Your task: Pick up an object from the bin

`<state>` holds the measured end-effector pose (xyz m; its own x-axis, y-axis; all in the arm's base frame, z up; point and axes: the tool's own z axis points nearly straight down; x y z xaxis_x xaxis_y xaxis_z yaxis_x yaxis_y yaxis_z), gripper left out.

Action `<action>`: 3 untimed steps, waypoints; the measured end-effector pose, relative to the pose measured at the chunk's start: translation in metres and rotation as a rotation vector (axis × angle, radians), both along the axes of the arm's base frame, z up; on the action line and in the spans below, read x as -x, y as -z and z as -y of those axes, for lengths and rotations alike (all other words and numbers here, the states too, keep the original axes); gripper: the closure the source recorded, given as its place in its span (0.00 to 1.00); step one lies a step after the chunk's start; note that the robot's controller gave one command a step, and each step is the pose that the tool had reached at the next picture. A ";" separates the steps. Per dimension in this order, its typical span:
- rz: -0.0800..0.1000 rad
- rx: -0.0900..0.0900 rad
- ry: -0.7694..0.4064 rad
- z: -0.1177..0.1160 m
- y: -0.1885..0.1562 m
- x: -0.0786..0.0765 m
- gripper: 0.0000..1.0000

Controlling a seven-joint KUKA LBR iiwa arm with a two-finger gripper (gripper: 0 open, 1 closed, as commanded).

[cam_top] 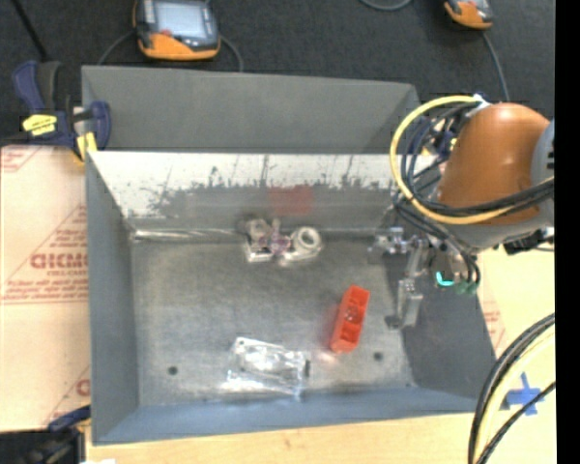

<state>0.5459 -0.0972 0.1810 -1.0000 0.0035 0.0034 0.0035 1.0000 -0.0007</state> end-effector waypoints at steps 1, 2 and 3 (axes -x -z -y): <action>0.004 -0.001 -0.510 -0.011 0.110 0.019 0.00; 0.007 0.001 -0.512 -0.011 0.108 0.018 1.00; 0.011 0.003 -0.539 -0.002 0.015 0.034 1.00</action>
Offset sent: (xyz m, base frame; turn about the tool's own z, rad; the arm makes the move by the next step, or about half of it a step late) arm -0.0189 0.0117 -0.1092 -0.5099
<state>0.5116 -0.0956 0.1659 -0.8598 -0.5105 -0.0066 -0.5105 0.8599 -0.0070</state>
